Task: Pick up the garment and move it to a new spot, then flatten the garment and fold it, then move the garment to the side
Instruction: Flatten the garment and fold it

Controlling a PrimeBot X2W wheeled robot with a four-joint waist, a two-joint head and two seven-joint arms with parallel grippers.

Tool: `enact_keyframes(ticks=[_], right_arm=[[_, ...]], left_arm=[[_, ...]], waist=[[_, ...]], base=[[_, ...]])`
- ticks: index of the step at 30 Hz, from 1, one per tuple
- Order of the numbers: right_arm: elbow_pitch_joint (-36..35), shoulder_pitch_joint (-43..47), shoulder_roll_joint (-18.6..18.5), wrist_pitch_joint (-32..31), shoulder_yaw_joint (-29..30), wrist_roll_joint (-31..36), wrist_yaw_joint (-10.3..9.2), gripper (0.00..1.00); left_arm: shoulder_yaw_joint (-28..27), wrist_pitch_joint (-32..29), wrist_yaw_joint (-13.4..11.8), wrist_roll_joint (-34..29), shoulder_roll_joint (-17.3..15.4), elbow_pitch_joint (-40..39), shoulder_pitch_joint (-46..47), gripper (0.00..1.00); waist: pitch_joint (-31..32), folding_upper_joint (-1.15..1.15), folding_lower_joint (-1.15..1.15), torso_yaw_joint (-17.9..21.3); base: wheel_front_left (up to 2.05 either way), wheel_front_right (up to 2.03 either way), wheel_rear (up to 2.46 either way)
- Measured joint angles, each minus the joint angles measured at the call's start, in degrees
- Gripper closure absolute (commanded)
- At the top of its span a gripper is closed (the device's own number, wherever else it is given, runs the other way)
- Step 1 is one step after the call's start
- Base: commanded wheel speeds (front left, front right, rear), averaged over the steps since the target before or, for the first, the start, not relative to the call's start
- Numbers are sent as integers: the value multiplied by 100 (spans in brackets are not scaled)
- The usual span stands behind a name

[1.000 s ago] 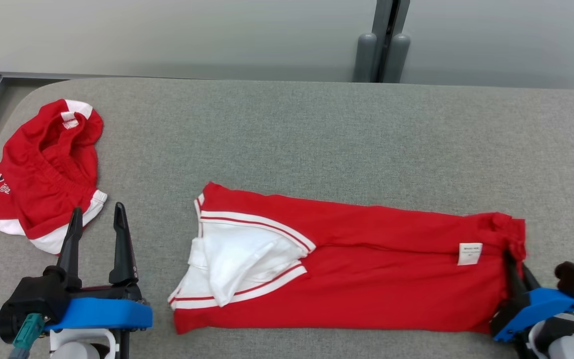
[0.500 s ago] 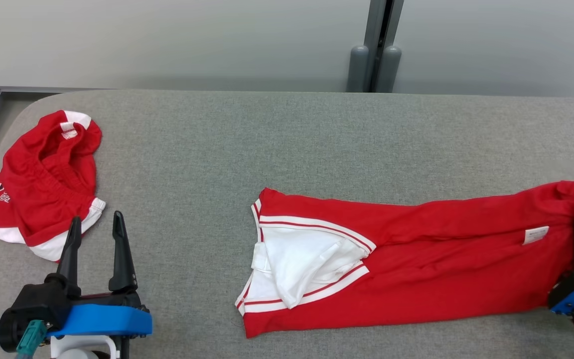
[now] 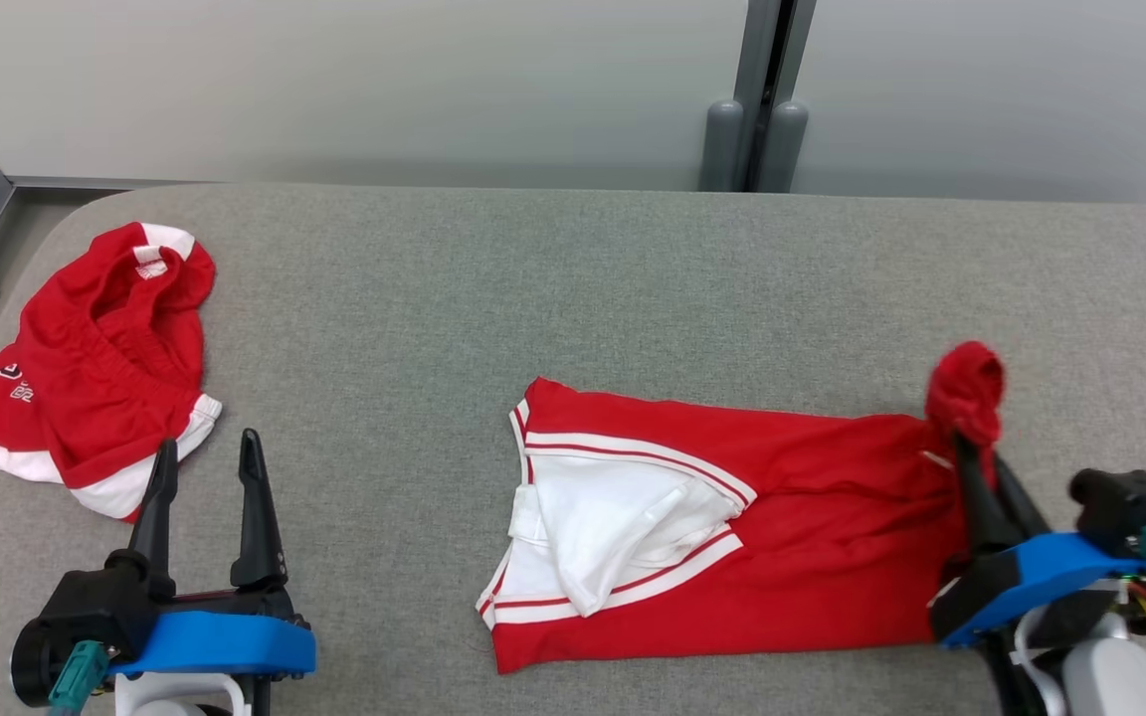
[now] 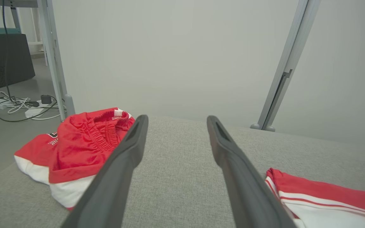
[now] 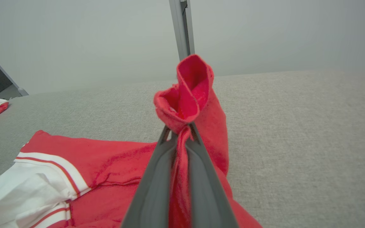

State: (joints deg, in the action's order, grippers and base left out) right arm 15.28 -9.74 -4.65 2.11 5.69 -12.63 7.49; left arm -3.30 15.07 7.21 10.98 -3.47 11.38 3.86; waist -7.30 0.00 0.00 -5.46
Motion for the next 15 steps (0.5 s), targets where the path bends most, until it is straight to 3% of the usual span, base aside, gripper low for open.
enact_keyframes(ticks=[8,15], right_arm=[[-96,-95,156,-54,-976,-325,0,100],[261,-632,174,210,-2173,-1074,0,100]], left_arm=[[60,-1,18,-5,19,12,25,0],[211,0,19,8,24,64,125,0]], waist=[[-75,0,0,-64],[-108,0,0,-207]], base=[[0,0,0],[0,0,0]])
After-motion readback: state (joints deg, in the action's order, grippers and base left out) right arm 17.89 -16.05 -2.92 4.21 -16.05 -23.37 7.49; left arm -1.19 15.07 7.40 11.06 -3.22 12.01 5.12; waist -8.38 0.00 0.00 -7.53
